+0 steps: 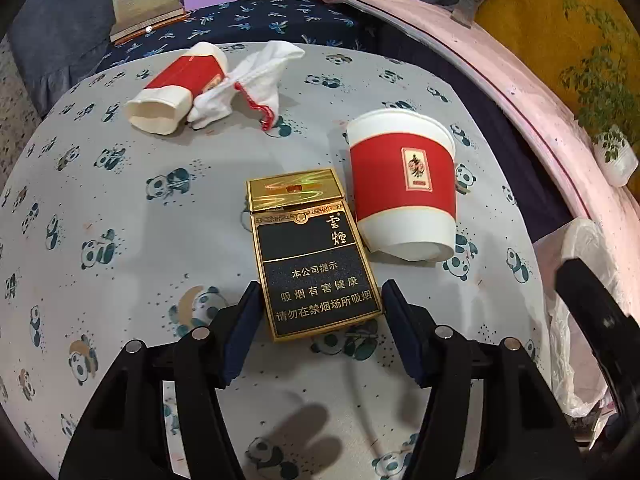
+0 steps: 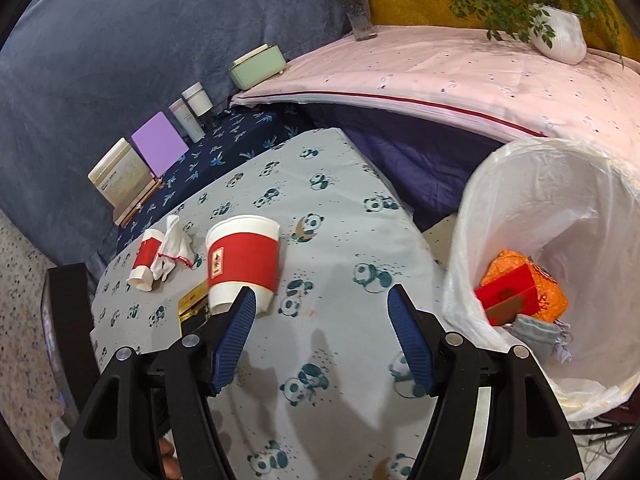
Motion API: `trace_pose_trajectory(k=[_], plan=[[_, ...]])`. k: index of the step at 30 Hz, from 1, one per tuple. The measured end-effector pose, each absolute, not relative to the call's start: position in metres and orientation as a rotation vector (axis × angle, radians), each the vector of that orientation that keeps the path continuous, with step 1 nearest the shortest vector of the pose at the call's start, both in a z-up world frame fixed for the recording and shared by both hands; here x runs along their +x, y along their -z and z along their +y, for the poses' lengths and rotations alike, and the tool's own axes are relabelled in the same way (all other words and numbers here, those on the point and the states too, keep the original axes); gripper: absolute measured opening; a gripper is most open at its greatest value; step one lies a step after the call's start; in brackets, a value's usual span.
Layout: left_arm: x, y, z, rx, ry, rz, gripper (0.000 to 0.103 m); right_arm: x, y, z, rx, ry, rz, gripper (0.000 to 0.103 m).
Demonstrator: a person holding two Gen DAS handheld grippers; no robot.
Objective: Collect trash
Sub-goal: 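Grasp the red paper cup with the right gripper while the left gripper reaches the gold box, then grasp the gold cigarette box with the left gripper while the right gripper carries the cup toward the bin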
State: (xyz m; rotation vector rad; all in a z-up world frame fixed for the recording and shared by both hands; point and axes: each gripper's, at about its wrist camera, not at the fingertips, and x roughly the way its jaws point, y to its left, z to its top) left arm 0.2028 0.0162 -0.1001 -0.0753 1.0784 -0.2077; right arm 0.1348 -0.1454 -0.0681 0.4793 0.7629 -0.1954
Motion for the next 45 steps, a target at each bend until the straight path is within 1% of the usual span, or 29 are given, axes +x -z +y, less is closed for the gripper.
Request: trace_pose_trajectory(k=[7,10,13,24,25,27,28,45], plan=[[0.2,0.088,0.05,-0.107,0.181,1.053,0.058,0.163,0.072,-0.115,0.441,0.134,0.791,0.067],[0.202,0.085,0.067,-0.126,0.163,1.042,0.058,0.178,0.075,-0.102,0.418,0.113,0.807,0.072],[0.205,0.082,0.078,-0.138,0.155,1.031,0.058,0.194,0.079,-0.094,0.4,0.099,0.823,0.074],[0.213,0.086,0.09,-0.172,0.17,1.041,0.058,0.229,0.112,-0.08,0.369,0.105,0.907,0.075],[0.214,0.086,0.089,-0.174,0.174,1.041,0.058,0.229,0.114,-0.08,0.374,0.104,0.911,0.074],[0.214,0.086,0.089,-0.174,0.177,1.039,0.058,0.227,0.114,-0.081,0.375,0.103,0.899,0.064],[0.213,0.084,0.088,-0.172,0.181,1.037,0.058,0.225,0.113,-0.082,0.381,0.097,0.893,0.063],[0.176,0.041,0.046,-0.127,0.272,0.959,0.057,0.153,0.057,-0.123,0.417,0.162,0.742,0.062]])
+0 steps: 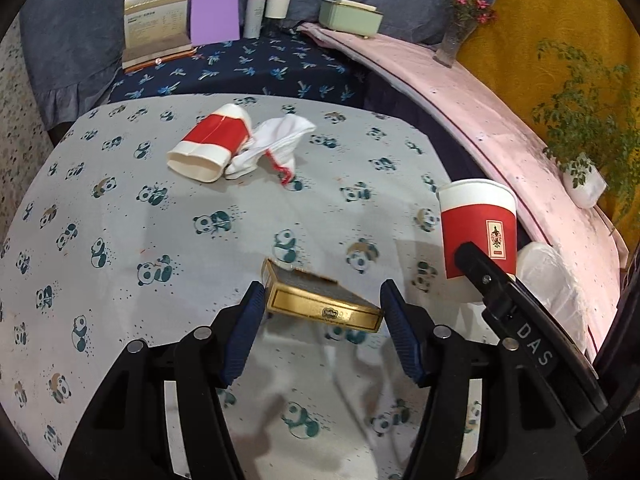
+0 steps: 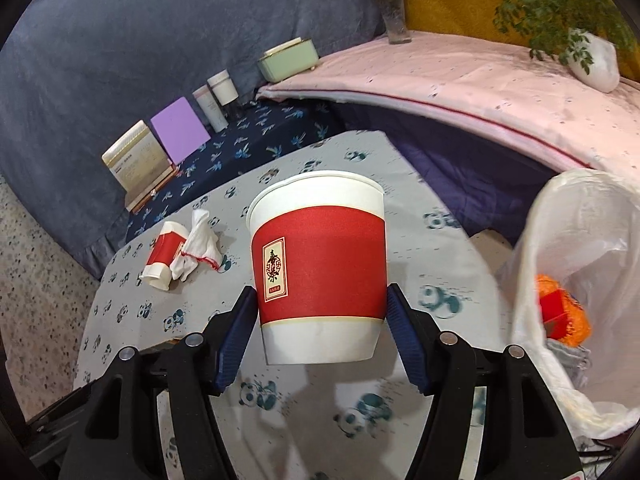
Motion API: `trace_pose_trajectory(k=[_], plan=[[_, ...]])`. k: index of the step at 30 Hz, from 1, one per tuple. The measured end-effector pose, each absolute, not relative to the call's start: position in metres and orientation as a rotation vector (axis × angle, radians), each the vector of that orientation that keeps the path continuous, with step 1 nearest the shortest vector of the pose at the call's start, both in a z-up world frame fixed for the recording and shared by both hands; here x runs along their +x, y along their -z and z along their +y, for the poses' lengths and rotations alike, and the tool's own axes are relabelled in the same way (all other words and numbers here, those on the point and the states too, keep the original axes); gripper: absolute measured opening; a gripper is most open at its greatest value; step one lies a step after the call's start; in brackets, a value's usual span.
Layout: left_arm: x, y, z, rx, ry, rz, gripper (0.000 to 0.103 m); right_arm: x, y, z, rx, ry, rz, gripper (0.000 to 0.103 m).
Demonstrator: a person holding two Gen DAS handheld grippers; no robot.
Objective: Collect trash
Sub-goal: 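Grasp the gold cigarette box with the left gripper while the right gripper carries the cup toward the bin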
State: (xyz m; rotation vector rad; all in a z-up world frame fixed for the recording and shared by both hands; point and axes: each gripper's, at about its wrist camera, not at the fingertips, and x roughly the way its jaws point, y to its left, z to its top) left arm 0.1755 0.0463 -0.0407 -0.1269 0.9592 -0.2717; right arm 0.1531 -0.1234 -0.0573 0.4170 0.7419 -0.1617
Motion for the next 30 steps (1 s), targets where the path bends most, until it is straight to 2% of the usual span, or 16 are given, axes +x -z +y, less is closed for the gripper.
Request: trace_pose_trajectory(k=[2,3,4,11,30], plan=[[0.169,0.035,0.039,-0.122,0.289,0.953,0.056,0.14,0.052,-0.133,0.428,0.176,0.727,0.062],[0.165,0.033,0.036,-0.117,0.297,0.951,0.048,0.136,0.05,-0.136,0.432,0.181,0.721,0.062],[0.162,0.032,0.03,-0.108,0.315,0.955,0.019,0.13,0.047,-0.141,0.438,0.188,0.714,0.062],[0.142,0.032,0.003,-0.062,0.37,0.983,0.019,0.09,0.037,-0.17,0.467,0.239,0.676,0.062],[0.106,0.031,0.029,-0.047,0.401,0.978,0.013,0.046,0.045,-0.178,0.501,0.244,0.674,0.062]])
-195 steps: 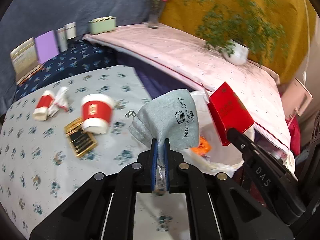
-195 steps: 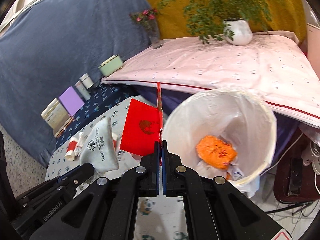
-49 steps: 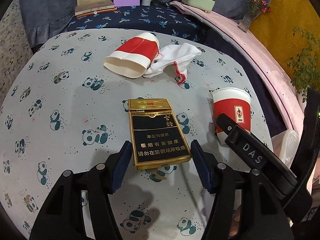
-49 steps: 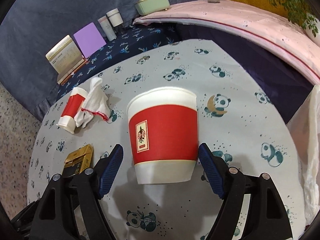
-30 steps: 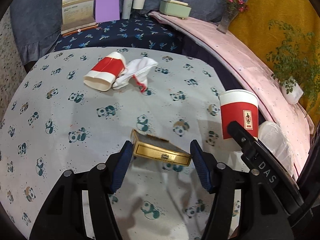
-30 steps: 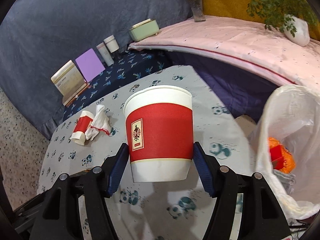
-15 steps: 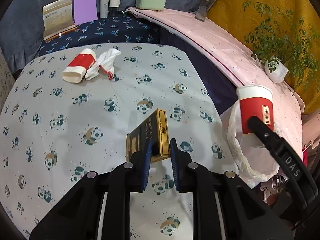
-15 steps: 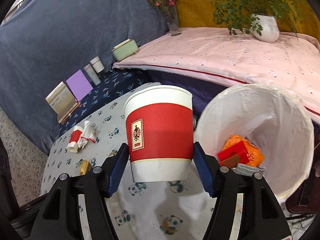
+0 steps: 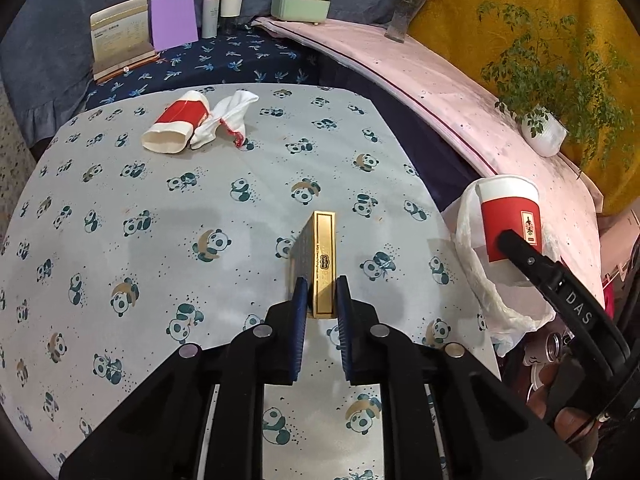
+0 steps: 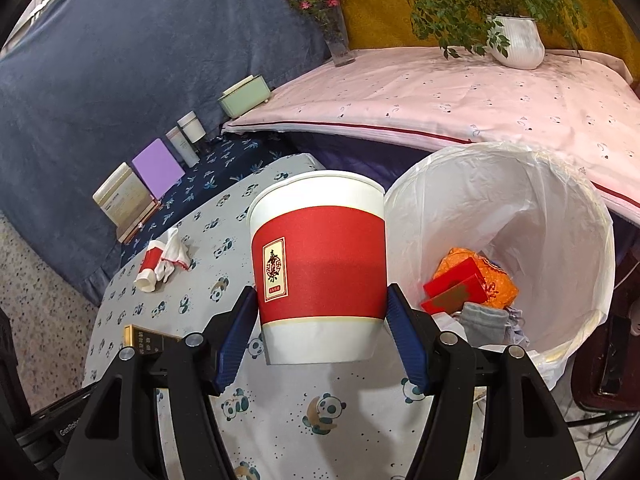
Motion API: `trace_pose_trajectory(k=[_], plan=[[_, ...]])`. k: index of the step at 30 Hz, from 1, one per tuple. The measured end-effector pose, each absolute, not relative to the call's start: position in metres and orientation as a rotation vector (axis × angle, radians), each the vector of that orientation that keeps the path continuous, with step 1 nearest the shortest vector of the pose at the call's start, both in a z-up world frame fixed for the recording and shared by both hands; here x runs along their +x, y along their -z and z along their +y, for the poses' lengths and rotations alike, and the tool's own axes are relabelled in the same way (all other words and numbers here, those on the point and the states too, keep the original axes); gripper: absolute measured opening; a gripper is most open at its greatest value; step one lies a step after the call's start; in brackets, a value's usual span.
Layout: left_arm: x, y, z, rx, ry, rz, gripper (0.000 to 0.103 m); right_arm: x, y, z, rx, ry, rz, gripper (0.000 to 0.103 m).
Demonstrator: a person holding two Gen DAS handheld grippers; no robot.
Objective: Collect trash
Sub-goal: 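Grasp the gold cigarette box with the left gripper while the right gripper carries the cup toward the bin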
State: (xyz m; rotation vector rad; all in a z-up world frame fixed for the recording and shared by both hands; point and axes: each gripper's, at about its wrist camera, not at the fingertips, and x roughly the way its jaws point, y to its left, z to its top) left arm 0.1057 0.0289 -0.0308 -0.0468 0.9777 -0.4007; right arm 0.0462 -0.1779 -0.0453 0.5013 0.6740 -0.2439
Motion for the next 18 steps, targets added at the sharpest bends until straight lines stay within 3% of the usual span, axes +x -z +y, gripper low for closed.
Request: trace_pose_trajectory(k=[18], plan=[[0.096,-0.001,-0.076,0.024,0.594,0.925,0.012,0.01,0.026,-0.222,0.48,0.344,0.614,0.062]])
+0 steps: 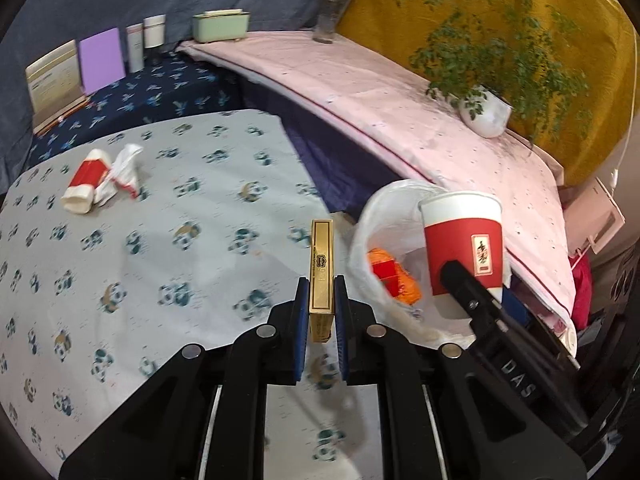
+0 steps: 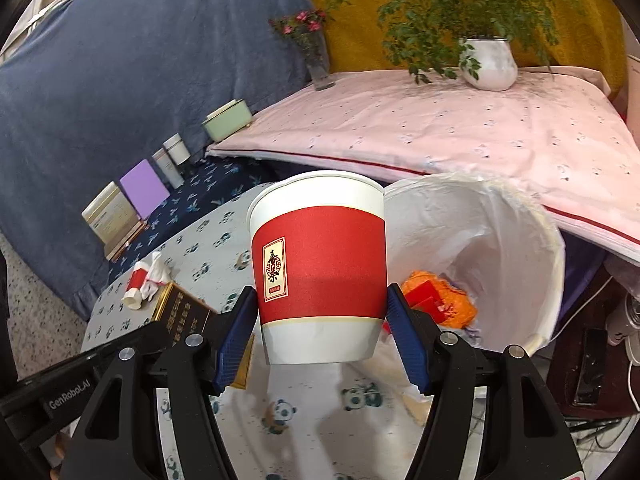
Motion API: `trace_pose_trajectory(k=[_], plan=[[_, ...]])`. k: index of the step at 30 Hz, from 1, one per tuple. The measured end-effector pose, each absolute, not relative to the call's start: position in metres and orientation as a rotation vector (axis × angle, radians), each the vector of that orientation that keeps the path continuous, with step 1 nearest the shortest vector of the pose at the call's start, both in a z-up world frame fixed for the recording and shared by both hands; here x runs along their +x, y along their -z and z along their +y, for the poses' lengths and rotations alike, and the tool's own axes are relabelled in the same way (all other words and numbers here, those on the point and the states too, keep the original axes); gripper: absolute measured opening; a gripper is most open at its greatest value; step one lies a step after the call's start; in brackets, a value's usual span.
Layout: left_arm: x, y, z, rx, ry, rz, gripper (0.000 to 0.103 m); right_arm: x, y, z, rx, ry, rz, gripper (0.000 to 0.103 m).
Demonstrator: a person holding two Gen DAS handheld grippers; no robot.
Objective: Collect trash
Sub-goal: 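Grasp the gold cigarette box with the left gripper while the right gripper carries the cup toward the bin, then open both grippers over the white bin to drop the box and cup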
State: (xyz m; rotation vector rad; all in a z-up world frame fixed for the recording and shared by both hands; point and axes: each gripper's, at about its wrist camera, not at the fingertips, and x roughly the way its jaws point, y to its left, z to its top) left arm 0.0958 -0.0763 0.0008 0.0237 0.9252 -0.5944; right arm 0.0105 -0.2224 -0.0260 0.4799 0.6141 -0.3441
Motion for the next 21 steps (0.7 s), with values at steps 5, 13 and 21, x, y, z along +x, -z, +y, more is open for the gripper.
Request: trace_pose_trajectory(k=[5,13,21], plan=[[0.093,-0.006,-0.111,0.031,0.663,0.916,0.012,-0.005,0.029,-0.247,0.496,0.403,0.605,0.063],[0.093,-0.007,-0.158,0.033,0.748,0.904,0.012,-0.025,0.039,-0.283,0.537,0.476,0.603,0.063],[0.1,-0.002,-0.182,0.018,0.755,0.895,0.048,-0.028,0.05,-0.299,0.557,0.504,0.617,0.063]])
